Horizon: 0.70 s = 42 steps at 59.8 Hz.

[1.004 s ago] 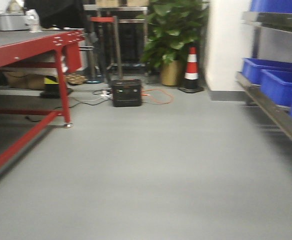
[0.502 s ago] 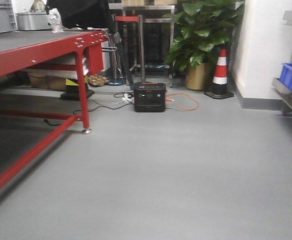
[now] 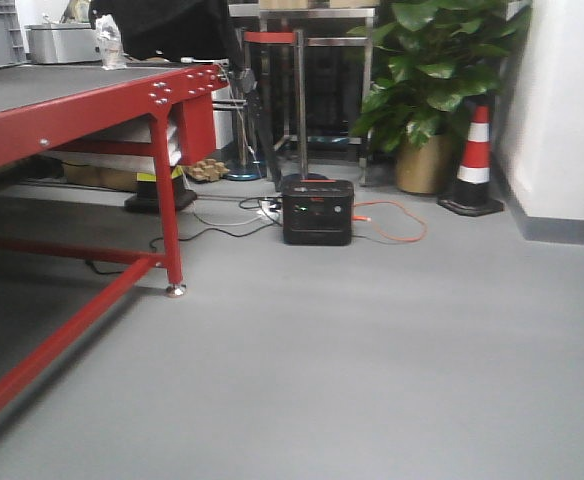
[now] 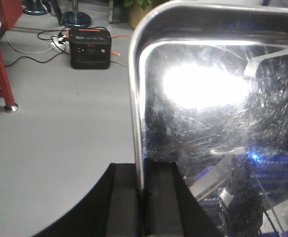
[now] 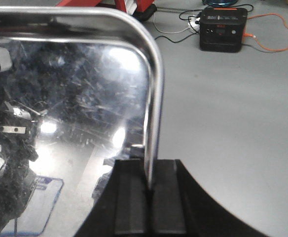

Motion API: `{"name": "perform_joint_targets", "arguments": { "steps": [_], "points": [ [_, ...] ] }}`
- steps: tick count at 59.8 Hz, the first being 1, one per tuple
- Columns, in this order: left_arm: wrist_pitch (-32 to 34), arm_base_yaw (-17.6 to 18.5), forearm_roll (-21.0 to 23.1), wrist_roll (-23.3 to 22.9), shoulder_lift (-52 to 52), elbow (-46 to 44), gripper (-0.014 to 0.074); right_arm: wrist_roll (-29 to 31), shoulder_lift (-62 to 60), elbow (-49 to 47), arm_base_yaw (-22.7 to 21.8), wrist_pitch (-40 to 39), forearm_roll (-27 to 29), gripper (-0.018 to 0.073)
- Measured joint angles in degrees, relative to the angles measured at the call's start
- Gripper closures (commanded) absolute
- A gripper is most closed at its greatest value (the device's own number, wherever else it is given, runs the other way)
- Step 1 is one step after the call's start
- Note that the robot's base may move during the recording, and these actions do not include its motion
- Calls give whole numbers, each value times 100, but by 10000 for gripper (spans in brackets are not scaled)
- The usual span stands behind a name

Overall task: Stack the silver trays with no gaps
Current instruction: 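Drive the base to the other shelf of blue bins holding the tray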

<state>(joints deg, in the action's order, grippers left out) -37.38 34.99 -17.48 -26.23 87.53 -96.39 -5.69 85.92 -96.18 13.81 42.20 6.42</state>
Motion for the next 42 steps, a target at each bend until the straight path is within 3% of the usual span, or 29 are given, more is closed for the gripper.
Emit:
{"name": "perform_joint_targets", "arguments": {
  "steps": [42],
  "points": [
    [0, 0, 0, 0, 8, 0, 601, 0, 0, 0, 0, -38, 0, 639]
  ]
}}
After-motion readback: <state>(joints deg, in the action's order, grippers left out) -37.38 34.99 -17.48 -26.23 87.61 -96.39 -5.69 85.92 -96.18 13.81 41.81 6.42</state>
